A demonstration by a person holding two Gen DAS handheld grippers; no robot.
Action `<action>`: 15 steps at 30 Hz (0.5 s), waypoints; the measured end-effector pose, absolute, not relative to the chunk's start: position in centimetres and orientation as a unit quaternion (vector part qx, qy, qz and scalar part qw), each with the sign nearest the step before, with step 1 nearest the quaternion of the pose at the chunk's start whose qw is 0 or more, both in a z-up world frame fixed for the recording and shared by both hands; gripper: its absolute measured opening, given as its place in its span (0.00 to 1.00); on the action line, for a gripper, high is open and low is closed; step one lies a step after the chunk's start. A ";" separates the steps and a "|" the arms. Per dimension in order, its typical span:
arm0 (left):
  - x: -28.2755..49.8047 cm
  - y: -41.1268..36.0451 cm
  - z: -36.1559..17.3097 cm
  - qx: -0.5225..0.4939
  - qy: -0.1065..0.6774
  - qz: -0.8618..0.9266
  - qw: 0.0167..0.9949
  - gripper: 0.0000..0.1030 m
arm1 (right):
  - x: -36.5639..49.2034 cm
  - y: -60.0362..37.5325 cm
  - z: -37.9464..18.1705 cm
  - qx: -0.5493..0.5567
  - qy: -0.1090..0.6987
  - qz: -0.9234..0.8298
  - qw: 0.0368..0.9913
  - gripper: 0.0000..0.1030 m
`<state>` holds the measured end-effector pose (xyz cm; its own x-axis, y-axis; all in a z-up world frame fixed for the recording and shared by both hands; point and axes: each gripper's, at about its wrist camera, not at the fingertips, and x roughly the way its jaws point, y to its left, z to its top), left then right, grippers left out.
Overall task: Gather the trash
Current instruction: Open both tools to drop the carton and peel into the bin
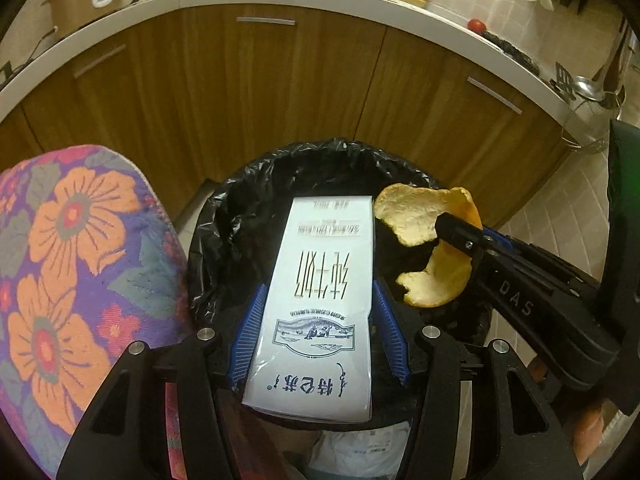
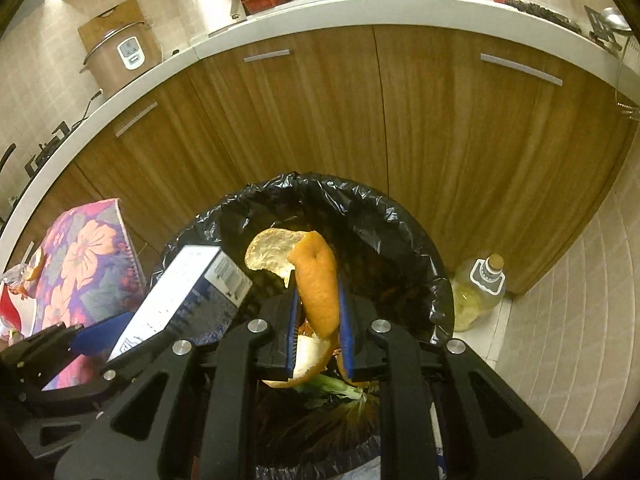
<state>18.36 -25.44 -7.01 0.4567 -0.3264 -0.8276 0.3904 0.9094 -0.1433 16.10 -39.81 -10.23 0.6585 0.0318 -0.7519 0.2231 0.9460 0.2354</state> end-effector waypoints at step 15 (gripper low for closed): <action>15.2 -21.5 -2.2 0.025 0.420 -0.212 0.882 0.60 | 16.7 -38.6 -12.2 0.184 0.456 -0.014 0.871 0.31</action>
<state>15.21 -21.46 -2.17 0.5576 -0.3538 -0.7510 0.3958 0.9085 -0.1341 16.72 -38.62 -12.16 0.5843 0.1431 -0.7988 0.1925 0.9318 0.3077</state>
